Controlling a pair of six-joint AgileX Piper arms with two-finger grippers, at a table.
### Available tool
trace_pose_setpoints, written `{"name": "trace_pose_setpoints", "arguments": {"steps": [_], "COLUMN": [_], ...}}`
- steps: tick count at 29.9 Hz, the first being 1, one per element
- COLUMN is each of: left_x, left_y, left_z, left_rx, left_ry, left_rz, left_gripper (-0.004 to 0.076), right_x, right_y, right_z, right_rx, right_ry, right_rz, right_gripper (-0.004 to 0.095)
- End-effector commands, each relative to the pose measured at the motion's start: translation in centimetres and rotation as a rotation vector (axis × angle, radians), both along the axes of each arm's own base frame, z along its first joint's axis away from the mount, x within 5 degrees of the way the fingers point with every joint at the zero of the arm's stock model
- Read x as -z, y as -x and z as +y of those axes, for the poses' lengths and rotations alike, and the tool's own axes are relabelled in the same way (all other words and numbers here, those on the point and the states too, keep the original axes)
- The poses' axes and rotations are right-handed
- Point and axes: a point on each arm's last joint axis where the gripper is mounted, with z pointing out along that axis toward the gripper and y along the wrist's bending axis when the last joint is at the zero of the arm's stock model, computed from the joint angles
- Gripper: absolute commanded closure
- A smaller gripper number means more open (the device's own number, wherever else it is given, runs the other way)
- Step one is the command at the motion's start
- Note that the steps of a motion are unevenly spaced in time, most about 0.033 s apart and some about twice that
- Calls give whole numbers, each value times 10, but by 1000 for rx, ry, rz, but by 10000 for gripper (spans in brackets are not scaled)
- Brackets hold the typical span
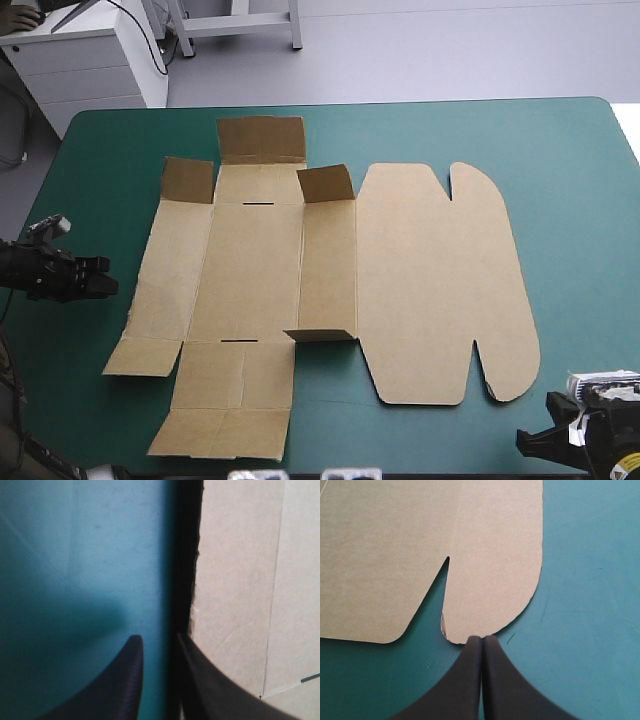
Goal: Fold the box
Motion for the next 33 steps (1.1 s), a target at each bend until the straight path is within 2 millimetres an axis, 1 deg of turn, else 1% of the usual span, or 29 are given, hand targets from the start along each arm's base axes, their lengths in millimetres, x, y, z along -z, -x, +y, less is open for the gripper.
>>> {"name": "trace_pose_setpoints", "arguments": {"steps": [1, 2, 3, 4, 5, 8, 14, 20, 23, 28, 33], "left_x": [-22, -22, -22, -21, -20, -16, 0, 1, 5, 12, 22], "left_y": [4, 4, 4, 5, 5, 7, 16, 15, 15, 10, -4], "left_z": [-7, -7, -8, -8, -9, -10, -17, -23, -28, -44, -73], "left_rx": [28, 27, 26, 25, 19, 11, 13, -13, 1, 52, 131], "left_ry": [51, 53, 55, 59, 67, 79, 124, 196, 203, 220, 267], "left_rz": [-17, -18, -17, -17, -12, 7, 55, 27, 38, 66, 98], "left_gripper": [344, 272, 218, 184, 172, 176, 176, 176, 176, 176, 176], "right_x": [-10, -10, -10, -10, -10, -10, -10, -10, -10, -10, -10], "right_y": [-4, -4, -4, -4, -4, -4, -4, -4, -4, -4, -4], "right_z": [0, 0, 0, -1, -1, -1, -2, -2, -3, -3, -3], "right_rx": [11, 11, 11, 12, 13, 16, 17, 19, 24, 25, 25], "right_ry": [-1, -1, -1, 1, 3, 10, 15, 19, 30, 34, 34], "right_rz": [-67, -67, -67, -68, -68, -69, -69, -70, -71, -72, -72], "right_gripper": [927, 927, 927, 927, 927, 927, 927, 927, 927, 927, 927]}}
